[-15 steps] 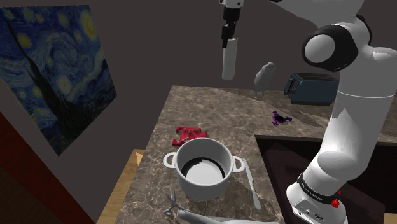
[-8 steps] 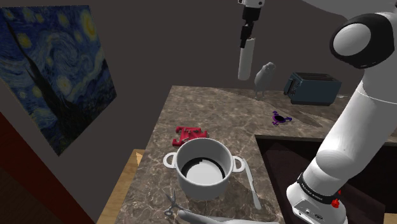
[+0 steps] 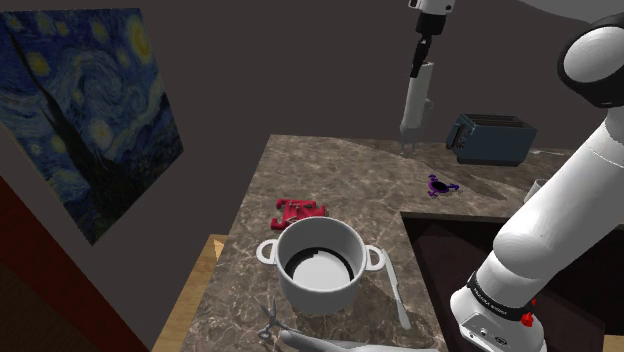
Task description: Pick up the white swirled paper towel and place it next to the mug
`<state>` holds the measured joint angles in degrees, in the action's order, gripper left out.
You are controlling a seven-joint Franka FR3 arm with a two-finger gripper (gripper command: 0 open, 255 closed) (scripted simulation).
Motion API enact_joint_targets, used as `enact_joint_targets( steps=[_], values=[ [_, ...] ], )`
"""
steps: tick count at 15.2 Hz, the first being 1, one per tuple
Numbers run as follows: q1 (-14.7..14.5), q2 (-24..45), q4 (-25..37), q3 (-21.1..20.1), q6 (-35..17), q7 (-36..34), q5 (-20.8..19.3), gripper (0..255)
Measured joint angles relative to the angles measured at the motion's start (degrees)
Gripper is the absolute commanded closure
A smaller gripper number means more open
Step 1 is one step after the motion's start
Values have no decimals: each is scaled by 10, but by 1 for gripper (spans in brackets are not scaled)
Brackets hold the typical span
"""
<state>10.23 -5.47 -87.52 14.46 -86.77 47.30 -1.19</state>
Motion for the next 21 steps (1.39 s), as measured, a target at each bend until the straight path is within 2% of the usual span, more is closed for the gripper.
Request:
enact_joint_targets(
  steps=[6, 21],
  values=[
    [33, -34, -35, 43, -3, 76, -9, 255],
    [117, -31, -22, 174, 5, 289, -10, 255]
  ],
)
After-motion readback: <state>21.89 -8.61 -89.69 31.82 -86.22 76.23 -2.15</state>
